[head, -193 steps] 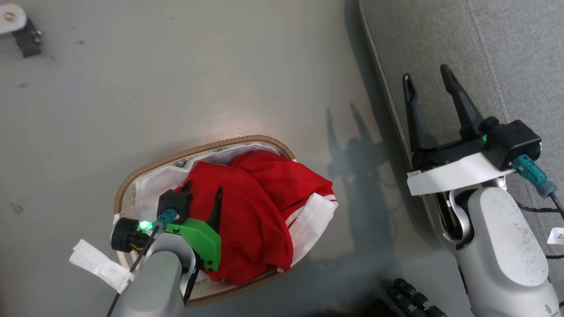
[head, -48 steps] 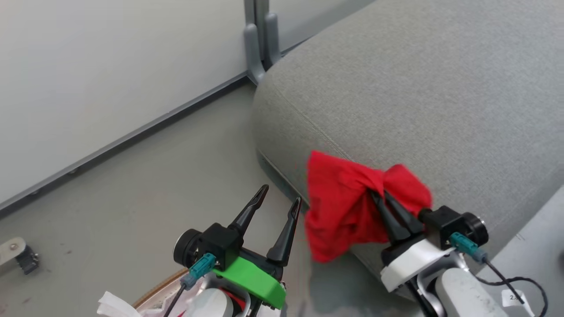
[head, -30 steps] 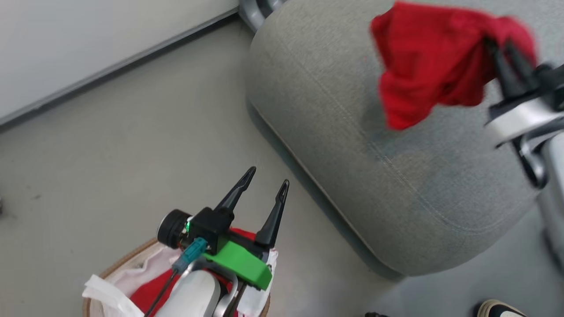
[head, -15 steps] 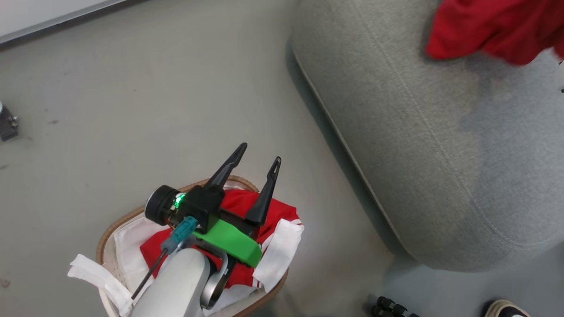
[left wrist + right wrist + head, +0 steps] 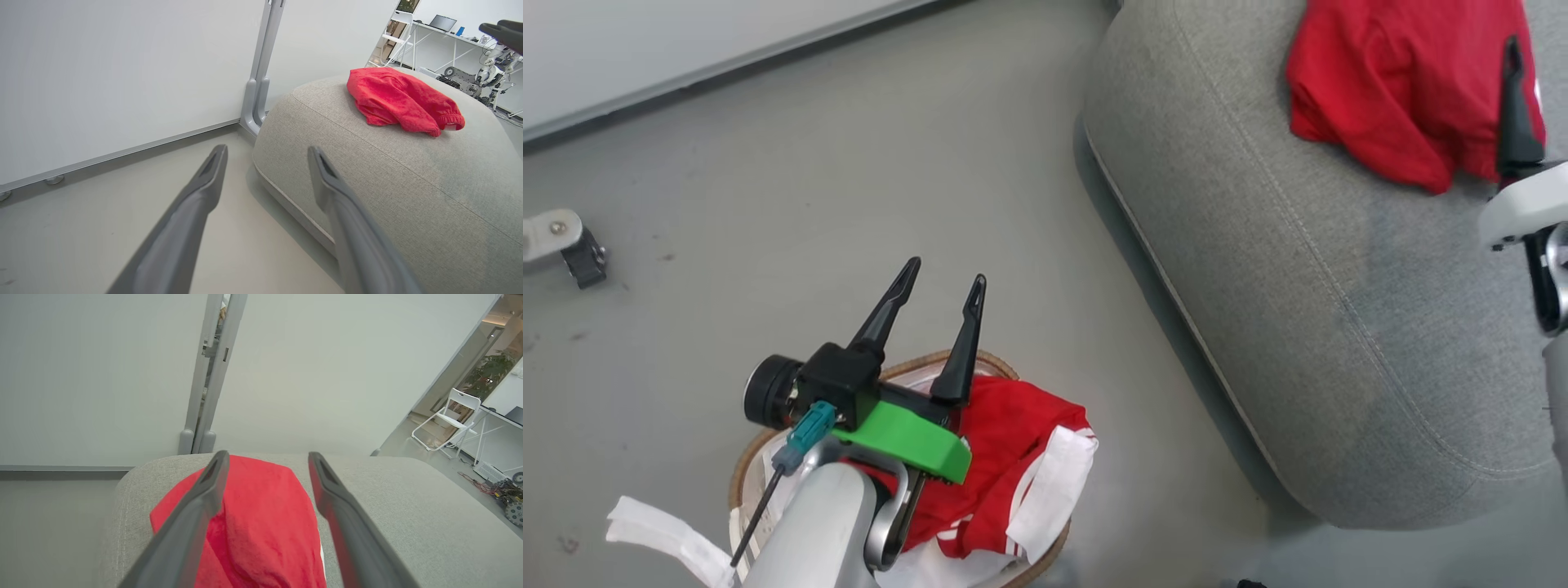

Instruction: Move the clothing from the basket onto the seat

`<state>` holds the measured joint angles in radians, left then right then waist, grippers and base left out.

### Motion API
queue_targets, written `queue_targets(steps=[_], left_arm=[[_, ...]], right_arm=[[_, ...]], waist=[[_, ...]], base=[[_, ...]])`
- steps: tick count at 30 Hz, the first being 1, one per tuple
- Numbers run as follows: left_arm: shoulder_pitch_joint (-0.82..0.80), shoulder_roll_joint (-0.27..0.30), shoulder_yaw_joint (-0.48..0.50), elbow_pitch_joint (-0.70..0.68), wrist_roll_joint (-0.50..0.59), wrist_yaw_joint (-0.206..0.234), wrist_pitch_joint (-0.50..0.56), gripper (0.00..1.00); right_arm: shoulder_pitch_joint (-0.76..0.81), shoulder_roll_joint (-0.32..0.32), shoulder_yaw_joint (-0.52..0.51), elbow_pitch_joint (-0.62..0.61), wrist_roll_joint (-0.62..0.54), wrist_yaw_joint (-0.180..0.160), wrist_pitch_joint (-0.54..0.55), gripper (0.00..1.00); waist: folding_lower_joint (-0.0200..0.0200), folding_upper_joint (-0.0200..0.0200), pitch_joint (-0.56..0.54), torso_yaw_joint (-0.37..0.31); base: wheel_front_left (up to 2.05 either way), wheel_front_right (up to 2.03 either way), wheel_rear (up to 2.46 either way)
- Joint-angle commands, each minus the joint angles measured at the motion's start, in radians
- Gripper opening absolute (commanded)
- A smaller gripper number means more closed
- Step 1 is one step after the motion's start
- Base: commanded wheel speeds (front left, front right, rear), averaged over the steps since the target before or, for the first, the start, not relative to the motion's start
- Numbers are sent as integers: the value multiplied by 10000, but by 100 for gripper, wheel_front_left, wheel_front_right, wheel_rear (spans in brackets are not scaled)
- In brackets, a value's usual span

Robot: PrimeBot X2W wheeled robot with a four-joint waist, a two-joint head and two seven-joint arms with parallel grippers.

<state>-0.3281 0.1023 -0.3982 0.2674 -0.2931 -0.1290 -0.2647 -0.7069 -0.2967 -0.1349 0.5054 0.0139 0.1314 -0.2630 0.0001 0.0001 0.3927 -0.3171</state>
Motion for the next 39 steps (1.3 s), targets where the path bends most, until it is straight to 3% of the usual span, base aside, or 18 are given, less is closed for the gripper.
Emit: queue_targets(steps=[1,7,16,26,39], left_arm=[[239,-38,156,18,119,-24,4,100],[614,-249,884,50,179,-24,4,100],[1090,-428,2031,90,478,-24,5,100],[1703,-510,3104,488,279,-23,5,100],[2846,-505,3569,610,424,222,5,100]], right_arm=[[226,70,184,-179,118,-14,-26,100],[800,131,1101,-663,311,-14,-26,100],[1678,533,1984,-941,946,-14,-26,100],[3287,963,1953,-1491,1897,-14,-26,100],[5363,1504,1729,-2150,2277,-14,-26,100]], waist=[[-1,-1,-470,-20],[-1,-1,-1060,310],[-1,-1,-1771,1365],[-1,-1,-2379,2700],[-1,-1,-3201,3523]], base=[[0,0,0],[0,0,0],[0,0,0],[0,0,0],[0,0,0]])
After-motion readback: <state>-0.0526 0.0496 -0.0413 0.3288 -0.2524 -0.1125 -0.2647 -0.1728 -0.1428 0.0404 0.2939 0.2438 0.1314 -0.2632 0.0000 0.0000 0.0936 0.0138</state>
